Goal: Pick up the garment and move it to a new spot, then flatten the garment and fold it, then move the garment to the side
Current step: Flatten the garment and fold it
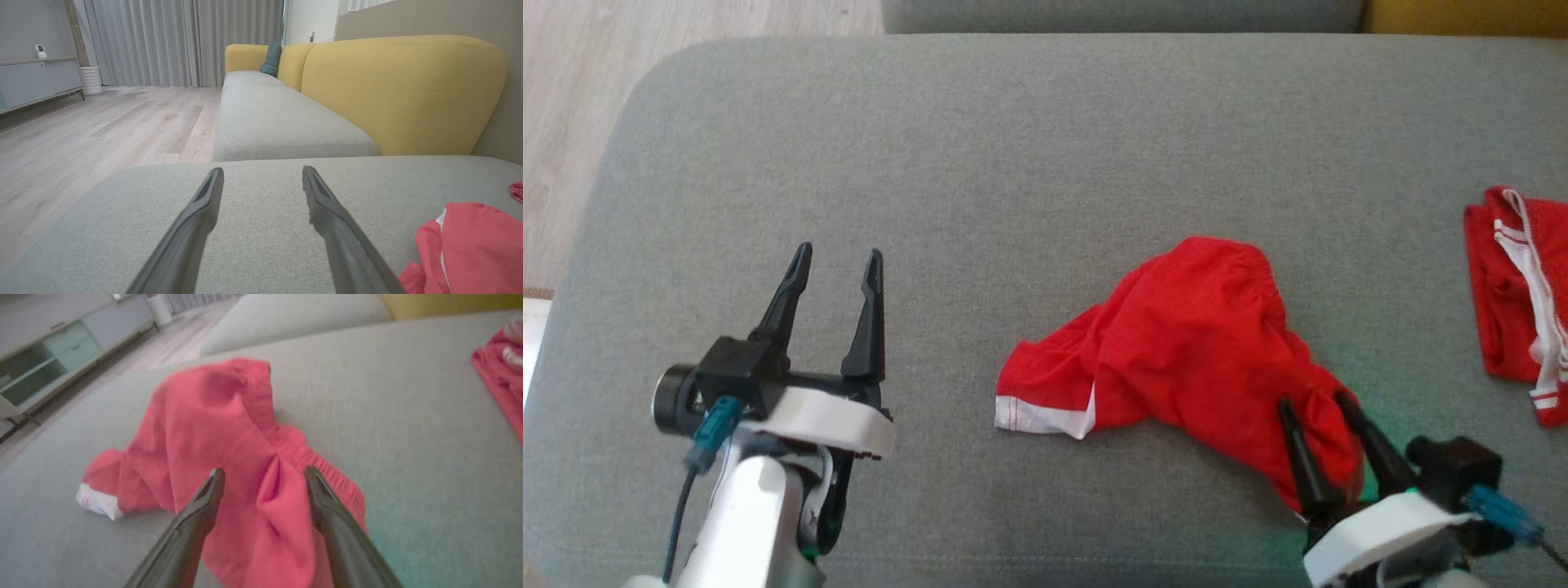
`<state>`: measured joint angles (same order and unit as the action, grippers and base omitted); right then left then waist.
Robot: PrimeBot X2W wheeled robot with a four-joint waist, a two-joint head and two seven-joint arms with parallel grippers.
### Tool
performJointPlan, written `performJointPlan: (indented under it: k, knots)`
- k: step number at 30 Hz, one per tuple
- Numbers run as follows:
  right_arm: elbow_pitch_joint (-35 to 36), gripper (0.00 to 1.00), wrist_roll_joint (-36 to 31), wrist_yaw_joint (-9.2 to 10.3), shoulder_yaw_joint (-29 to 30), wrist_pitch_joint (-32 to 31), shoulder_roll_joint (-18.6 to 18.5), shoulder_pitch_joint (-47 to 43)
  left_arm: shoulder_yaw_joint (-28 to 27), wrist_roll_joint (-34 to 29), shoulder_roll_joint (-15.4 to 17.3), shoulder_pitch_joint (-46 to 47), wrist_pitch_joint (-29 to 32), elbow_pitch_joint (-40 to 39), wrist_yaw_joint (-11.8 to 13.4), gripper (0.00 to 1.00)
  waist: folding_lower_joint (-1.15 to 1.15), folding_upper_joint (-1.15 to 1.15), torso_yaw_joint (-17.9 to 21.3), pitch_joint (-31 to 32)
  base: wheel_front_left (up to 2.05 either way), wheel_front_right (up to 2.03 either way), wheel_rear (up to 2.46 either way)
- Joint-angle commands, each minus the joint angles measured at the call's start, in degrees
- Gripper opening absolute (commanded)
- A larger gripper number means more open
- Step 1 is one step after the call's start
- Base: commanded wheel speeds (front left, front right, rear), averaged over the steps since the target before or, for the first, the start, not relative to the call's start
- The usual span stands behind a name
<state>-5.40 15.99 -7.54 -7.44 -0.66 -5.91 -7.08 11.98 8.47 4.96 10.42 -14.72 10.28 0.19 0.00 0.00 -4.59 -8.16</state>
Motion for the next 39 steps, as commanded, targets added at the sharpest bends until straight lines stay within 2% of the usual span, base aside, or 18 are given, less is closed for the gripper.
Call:
performJointPlan:
  k: [1,5,9,18,33,39]
  knots:
    - [2.52,1.00,-0.26,0.05,-0.98,0.96,-0.23,1.48,-2.43,-0.51,0.59,0.53,-0.28,-1.68,0.11,1.00,0.00,0.00,0.17,0.32,0.00,0.00,0.00]
    - [7.41,1.00,-0.26,0.05,-0.51,2.85,-0.23,2.52,-2.96,-0.45,0.66,-0.59,-0.28,-1.76,0.42,1.00,0.00,0.00,0.57,1.47,0.00,0.00,0.00]
    - [10.89,1.00,-0.79,0.05,1.97,1.91,-0.57,3.70,-3.41,-0.40,0.73,-1.83,-0.28,-2.05,0.78,1.00,0.00,0.00,0.91,2.39,0.00,0.00,0.00]
    - [13.50,1.00,-2.01,0.05,5.69,-0.81,-0.69,3.84,-3.55,-0.39,0.92,-3.62,-0.28,-2.21,0.98,1.00,0.00,0.00,0.86,3.73,0.00,0.00,0.00]
    - [13.70,1.00,-1.59,0.05,5.95,-1.94,-0.23,4.13,-3.29,-0.39,1.15,-3.54,-0.28,-2.52,1.06,1.00,0.00,0.00,0.68,3.16,0.00,0.00,0.00]
    - [8.68,1.00,1.61,0.05,3.55,-6.33,-3.43,8.40,-3.00,-0.57,1.03,-1.87,-0.28,-2.95,1.04,1.00,0.00,0.00,0.08,0.92,0.00,0.00,0.00]
